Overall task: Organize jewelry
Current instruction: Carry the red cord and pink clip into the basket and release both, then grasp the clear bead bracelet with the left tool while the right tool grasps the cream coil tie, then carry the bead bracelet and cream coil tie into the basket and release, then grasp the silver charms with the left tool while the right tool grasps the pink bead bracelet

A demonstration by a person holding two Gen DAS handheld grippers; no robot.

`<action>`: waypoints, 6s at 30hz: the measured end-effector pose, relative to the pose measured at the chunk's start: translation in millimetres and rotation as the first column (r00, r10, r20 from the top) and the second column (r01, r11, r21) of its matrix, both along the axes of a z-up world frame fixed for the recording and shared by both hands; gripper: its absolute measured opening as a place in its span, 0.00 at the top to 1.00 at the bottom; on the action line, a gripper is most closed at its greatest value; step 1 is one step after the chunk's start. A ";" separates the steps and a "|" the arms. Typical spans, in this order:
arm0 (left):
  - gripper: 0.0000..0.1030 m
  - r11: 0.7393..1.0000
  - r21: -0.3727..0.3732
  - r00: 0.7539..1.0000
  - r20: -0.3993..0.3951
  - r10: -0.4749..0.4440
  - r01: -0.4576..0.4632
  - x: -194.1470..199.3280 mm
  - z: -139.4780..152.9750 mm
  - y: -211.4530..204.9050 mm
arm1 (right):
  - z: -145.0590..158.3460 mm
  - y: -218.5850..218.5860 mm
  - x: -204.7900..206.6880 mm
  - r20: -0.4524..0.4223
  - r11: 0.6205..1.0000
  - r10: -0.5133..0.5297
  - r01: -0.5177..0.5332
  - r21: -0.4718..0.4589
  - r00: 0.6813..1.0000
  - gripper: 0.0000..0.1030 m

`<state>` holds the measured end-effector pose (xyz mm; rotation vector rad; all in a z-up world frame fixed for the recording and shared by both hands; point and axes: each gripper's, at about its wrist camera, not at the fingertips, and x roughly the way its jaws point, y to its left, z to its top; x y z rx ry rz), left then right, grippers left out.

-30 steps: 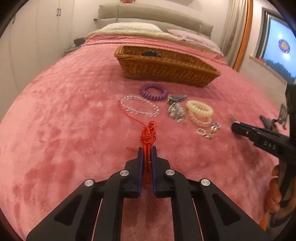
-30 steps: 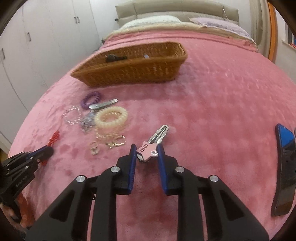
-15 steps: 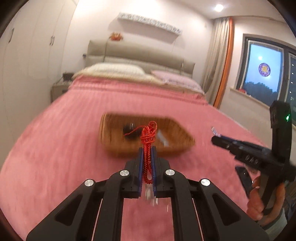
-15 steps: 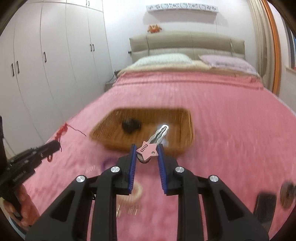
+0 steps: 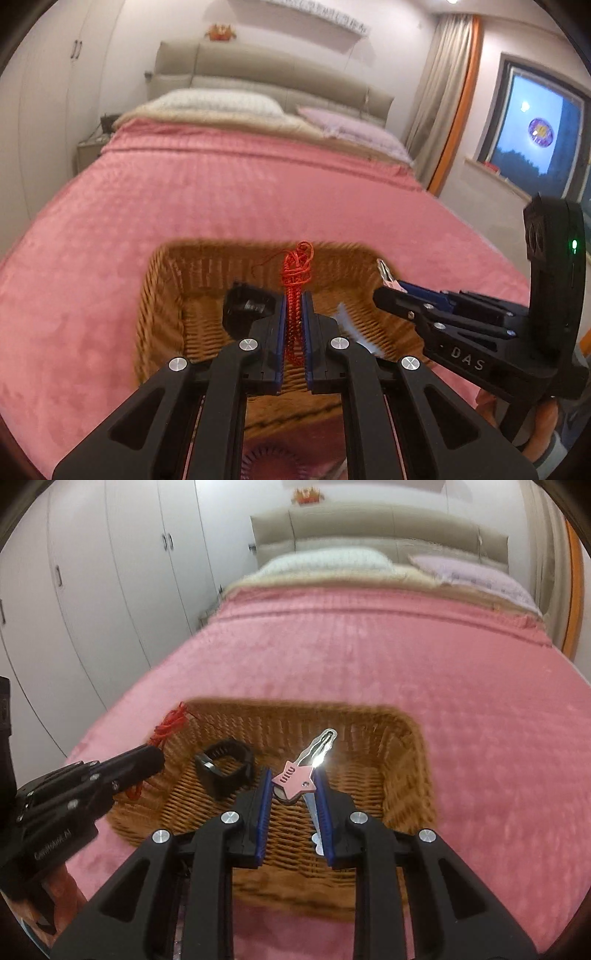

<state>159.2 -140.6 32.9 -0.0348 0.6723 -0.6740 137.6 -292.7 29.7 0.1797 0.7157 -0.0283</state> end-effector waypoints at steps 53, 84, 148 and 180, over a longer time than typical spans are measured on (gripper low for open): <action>0.63 0.983 0.093 0.963 -0.204 0.176 -0.160 -98.6 -80.5 108.2 | -69.3 46.3 -135.1 -0.104 0.991 0.039 -0.025 0.132 0.994 0.91; 0.95 0.979 0.155 0.976 -0.151 0.155 -0.132 -108.6 -80.6 105.7 | -81.9 27.9 -129.5 -0.159 0.993 -0.115 0.108 -0.053 0.981 0.83; 0.55 0.996 -0.090 0.997 0.075 -0.009 0.016 -52.4 24.4 59.3 | 4.7 4.6 -43.4 -0.032 0.998 -0.054 0.054 -0.015 0.998 0.71; 0.57 0.986 0.125 0.980 -0.178 -0.085 0.108 -120.1 -85.0 45.4 | -82.2 77.1 -128.4 -0.131 0.997 0.072 -0.073 -0.004 0.989 0.92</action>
